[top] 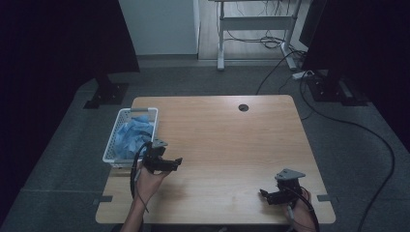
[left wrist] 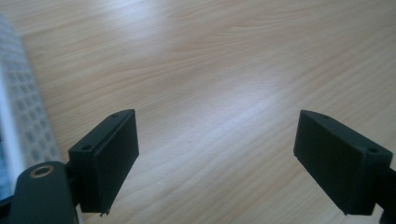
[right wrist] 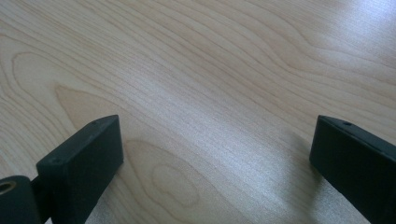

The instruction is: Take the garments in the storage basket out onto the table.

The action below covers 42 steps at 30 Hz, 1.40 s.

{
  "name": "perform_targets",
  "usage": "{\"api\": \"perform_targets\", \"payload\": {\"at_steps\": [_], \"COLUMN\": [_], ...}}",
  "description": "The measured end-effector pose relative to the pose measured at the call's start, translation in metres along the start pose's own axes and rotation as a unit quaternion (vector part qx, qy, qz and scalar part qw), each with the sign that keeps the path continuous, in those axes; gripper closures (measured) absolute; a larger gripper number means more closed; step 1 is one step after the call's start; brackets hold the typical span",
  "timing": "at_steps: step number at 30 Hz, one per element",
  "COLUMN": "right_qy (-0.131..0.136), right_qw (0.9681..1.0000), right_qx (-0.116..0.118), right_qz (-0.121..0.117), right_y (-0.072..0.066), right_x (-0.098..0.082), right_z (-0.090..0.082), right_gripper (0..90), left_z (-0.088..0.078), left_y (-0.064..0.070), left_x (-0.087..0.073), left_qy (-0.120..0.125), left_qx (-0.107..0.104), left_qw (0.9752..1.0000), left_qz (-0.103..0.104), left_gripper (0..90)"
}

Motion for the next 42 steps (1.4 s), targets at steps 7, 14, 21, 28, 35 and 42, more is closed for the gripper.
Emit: {"api": "perform_targets", "payload": {"at_steps": [7, 14, 21, 28, 35, 42], "right_qy": [0.000, 0.000, 0.000, 0.000, 0.000, -0.001], "right_qw": [1.0000, 1.0000, 1.0000, 1.0000, 1.0000, 1.0000], "right_qx": [0.000, 0.000, 0.000, 0.000, 0.000, 0.000], "right_qz": [0.000, 0.000, 0.000, 0.000, 0.001, 0.000], "right_y": [0.000, 0.000, 0.000, 0.000, 0.000, 0.000], "right_x": [0.000, 0.000, 0.000, 0.000, 0.000, 0.000], "right_z": [0.000, 0.000, 0.000, 0.000, 0.000, 0.000], "right_gripper": [2.5, 2.5, 2.5, 2.6, 2.5, 2.6], "left_z": [-0.005, -0.010, -0.013, -0.012, -0.005, 0.003], "left_y": [-0.021, -0.042, -0.066, -0.090, -0.112, -0.133], "left_x": [0.013, 0.018, 0.020, 0.023, 0.023, 0.023], "left_qy": [-0.012, -0.025, -0.027, -0.031, -0.046, -0.051], "left_qx": [0.021, 0.024, 0.042, 0.055, 0.069, 0.087], "left_qw": [0.9996, 0.9988, 0.9974, 0.9958, 0.9932, 0.9909], "left_qz": [-0.014, -0.033, -0.051, -0.066, -0.081, -0.090], "left_gripper": [8.9, 7.3, 7.3, 7.0, 4.3, 3.8]}}
Point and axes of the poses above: each handheld gripper's, and its own axes: z roughly forward along the jaws, x roughly out of its top, y roughly to its right, the point moved 3 cm from there along z, roughly forward along the jaws, and after that the axes turned 8 degrees about -y, right-handed, at the moved point
